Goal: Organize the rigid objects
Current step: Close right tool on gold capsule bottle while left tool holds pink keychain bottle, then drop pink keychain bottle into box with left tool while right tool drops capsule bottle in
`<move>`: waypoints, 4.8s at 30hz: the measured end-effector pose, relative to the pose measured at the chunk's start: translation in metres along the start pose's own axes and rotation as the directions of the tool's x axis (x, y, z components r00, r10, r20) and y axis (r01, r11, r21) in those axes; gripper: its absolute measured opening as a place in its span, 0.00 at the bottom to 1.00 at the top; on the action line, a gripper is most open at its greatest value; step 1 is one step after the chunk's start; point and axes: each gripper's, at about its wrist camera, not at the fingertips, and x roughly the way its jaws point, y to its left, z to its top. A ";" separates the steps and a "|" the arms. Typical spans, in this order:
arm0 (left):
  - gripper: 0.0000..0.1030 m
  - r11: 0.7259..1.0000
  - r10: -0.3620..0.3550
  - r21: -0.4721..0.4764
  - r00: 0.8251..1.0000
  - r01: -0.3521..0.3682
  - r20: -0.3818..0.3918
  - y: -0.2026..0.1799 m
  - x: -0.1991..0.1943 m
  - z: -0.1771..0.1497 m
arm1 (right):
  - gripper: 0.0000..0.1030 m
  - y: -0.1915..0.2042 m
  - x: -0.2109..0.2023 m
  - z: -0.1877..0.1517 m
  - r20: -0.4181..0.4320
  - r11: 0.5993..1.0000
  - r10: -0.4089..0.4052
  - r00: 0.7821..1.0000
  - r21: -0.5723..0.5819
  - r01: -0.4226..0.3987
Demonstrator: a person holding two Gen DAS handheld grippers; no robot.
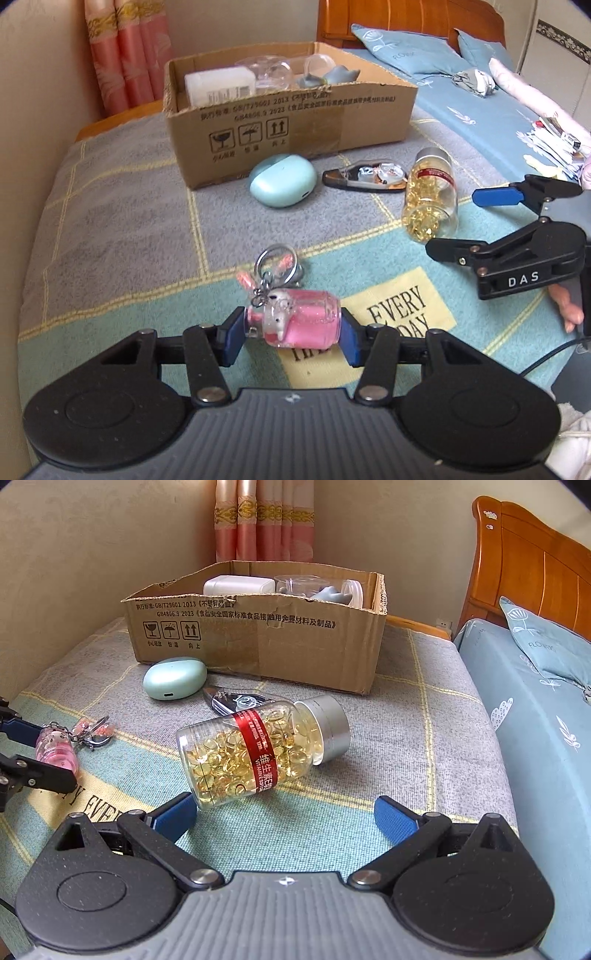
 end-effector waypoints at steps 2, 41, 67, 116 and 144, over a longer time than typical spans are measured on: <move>0.49 1.000 0.004 0.008 1.000 -0.004 0.019 -0.001 0.003 0.002 | 1.00 0.000 -0.001 -0.001 0.001 1.000 0.000 1.000 0.000 0.000; 0.49 0.998 0.029 -0.054 0.999 -0.027 0.033 -0.006 -0.001 0.000 | 1.00 -0.014 0.021 0.040 -0.033 0.971 0.156 0.987 -0.177 -0.160; 0.48 0.999 0.040 0.021 0.999 -0.040 0.010 -0.004 -0.017 0.013 | 0.93 -0.008 0.000 0.051 -0.068 0.972 0.117 0.991 -0.198 -0.128; 0.48 0.990 0.125 0.048 0.974 -0.136 0.187 0.053 -0.062 0.196 | 1.00 0.022 0.014 0.186 0.005 0.876 0.208 0.978 -0.446 -0.184; 0.83 0.990 0.131 -0.045 0.991 -0.131 0.010 0.075 0.068 0.300 | 1.00 -0.026 -0.034 0.156 0.018 0.949 0.194 0.981 -0.258 -0.183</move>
